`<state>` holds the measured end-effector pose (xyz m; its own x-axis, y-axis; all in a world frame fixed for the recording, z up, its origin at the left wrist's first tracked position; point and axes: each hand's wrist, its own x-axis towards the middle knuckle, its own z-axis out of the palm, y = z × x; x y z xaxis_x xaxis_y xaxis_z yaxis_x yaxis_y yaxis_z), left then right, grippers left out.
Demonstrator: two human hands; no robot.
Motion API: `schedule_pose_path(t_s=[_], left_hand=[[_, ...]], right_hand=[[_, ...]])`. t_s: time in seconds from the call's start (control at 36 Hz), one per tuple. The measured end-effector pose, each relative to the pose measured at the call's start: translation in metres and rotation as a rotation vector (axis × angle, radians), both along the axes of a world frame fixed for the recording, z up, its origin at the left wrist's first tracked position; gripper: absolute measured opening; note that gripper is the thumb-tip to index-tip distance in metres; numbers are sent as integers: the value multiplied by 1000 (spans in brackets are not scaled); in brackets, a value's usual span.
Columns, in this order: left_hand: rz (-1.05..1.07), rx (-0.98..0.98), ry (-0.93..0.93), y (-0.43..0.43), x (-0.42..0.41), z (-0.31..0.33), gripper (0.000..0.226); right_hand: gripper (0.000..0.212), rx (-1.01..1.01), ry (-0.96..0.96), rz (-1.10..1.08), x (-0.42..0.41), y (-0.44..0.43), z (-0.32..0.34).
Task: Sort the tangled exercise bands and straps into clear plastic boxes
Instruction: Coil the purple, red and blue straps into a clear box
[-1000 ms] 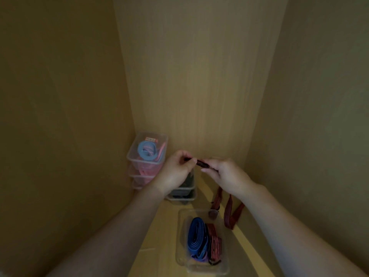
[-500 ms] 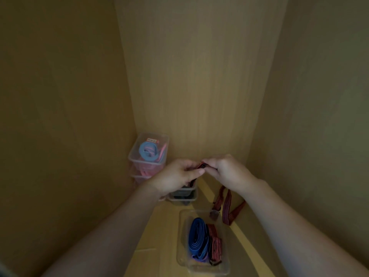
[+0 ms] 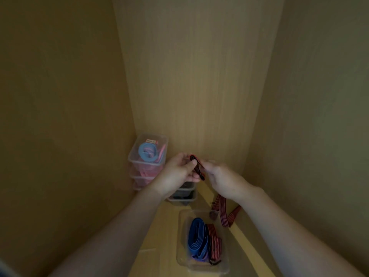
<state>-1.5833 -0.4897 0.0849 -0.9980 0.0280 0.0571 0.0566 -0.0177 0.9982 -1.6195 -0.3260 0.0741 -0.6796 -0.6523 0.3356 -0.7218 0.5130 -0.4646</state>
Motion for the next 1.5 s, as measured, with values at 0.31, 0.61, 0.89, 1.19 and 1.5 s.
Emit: schedule_pose_path(t_s=[0.31,0.61,0.89,1.19,1.5], left_hand=[[66,149,-5,-3,-4,1,21],[152,117,-65,-11,-7,-2,28],[-47,-781,119,-18,-3,3,29],[-174,-573,-54,-16,-2,2,21],[-100,-373,-81,-11,-9,2,23]], right_hand=[[38,-52,58,39,-3,2,-8],[34,-1,110,-26,-6,4,-2],[29,179,118,-30,-11,6,7],[24,53,189,1,-12,10,8],[26,-1,219,27,-13,0,6]])
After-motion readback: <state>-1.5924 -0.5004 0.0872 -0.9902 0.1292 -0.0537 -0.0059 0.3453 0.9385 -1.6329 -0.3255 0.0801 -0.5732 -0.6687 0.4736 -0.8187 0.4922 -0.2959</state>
